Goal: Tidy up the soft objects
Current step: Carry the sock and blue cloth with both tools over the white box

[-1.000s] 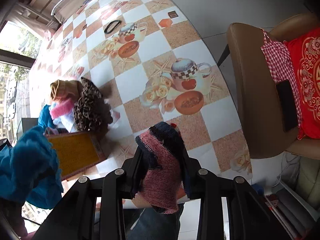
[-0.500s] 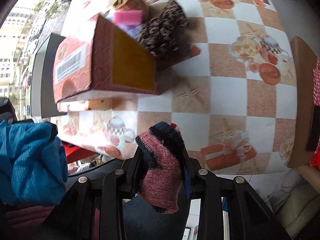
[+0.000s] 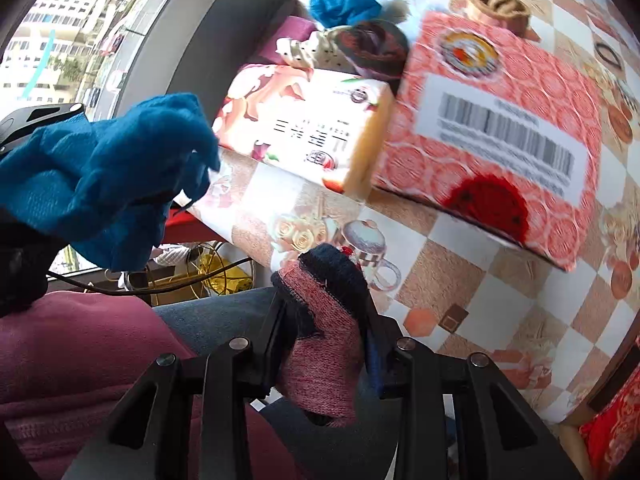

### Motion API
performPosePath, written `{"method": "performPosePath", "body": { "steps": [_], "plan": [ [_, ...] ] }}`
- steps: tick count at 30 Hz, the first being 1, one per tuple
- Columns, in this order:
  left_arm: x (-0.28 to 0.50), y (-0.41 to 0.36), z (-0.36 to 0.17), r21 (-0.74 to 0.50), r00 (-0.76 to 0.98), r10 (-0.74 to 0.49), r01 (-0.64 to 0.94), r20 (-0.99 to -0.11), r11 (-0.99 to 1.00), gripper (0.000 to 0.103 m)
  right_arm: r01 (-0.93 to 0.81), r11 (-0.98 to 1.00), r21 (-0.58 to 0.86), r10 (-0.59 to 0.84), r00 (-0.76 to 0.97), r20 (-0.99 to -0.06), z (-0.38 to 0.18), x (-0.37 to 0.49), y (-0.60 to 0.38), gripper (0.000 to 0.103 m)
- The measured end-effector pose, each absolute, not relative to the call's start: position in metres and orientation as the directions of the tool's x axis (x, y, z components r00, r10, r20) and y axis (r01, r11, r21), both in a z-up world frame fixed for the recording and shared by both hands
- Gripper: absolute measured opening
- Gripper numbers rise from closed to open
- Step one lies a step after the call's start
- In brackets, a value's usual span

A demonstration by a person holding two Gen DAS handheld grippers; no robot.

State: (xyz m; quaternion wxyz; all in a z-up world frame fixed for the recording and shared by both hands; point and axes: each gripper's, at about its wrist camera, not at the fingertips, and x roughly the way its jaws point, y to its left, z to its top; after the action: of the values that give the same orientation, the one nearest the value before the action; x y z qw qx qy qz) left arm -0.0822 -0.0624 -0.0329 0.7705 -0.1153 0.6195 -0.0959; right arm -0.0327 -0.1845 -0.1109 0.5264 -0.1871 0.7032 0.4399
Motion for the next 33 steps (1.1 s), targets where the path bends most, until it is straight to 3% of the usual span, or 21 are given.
{"method": "performPosePath", "body": {
  "steps": [12,33],
  "plan": [
    [-0.139,0.032,-0.037,-0.248,0.308,-0.129,-0.390,-0.943,0.887,0.013,-0.844,0.338,0.416,0.166,-0.382,-0.909,-0.087,-0.058,-0.075,0.035],
    [-0.207,0.153,-0.062,-0.116,0.254,0.142,-0.781,-0.957,0.614,0.013,-0.894,0.215,0.394,0.193,-0.356,-0.914,-0.063,-0.081,0.067,0.035]
  ]
}}
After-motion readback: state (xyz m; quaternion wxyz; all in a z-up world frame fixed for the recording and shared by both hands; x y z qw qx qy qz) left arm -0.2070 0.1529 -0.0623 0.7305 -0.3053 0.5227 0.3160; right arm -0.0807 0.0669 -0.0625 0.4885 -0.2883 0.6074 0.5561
